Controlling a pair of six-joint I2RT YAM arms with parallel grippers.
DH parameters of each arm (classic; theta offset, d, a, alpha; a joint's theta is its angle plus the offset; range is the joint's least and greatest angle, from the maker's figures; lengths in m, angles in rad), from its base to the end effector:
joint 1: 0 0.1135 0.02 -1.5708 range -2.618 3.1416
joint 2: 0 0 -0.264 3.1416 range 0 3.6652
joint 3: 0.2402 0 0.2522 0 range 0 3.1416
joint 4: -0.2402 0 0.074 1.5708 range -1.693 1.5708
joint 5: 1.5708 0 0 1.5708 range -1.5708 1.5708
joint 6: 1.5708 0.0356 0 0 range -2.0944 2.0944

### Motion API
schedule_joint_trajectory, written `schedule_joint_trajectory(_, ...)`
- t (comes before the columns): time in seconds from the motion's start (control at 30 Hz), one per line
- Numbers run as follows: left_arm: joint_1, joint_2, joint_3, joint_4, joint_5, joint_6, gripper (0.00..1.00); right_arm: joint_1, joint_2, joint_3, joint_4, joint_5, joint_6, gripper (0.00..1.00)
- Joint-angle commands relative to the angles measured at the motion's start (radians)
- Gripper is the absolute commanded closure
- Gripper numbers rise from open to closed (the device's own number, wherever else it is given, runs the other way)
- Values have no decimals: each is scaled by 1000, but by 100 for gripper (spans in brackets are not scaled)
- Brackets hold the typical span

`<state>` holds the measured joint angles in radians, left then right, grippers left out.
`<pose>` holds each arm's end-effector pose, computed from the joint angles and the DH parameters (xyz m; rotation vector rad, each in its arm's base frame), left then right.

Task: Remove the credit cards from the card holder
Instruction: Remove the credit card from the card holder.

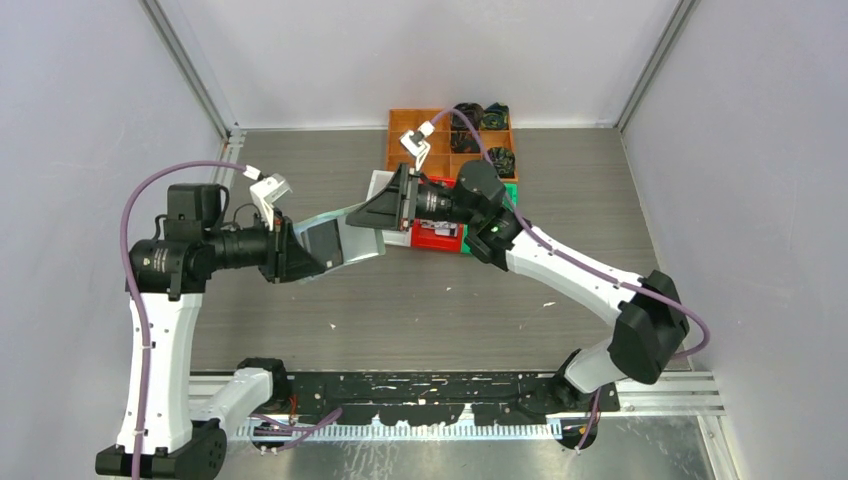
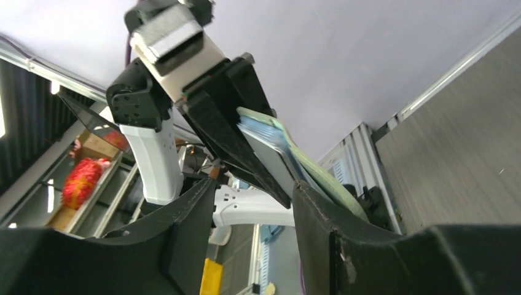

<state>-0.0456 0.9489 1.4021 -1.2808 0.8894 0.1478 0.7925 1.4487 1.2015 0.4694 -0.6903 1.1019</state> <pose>0.1240 -0.0333 0.4183 0.6137 2.1317 -0.9946 0.2219 0.2573 0.3961 -0.4626 1.6847 1.9527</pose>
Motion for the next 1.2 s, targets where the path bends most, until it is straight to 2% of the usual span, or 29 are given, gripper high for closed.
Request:
schedule_joint_trajectory(0.0,3,21,57,-36,104,22,100,7,7,-14,165,-48,97,46)
schedule_joint_trajectory(0.2,2,51,83,-85,185,27,98,7,9,-45,163,-37,90,48)
schedule_joint_trajectory(0.57,2,62,100,-90,243,2,95,10,28,-79,229,-44,137,55)
schedule_joint_trajectory(1.17,2,101,97,-13,232,-126,87,75,73,-101,357,-38,183,77)
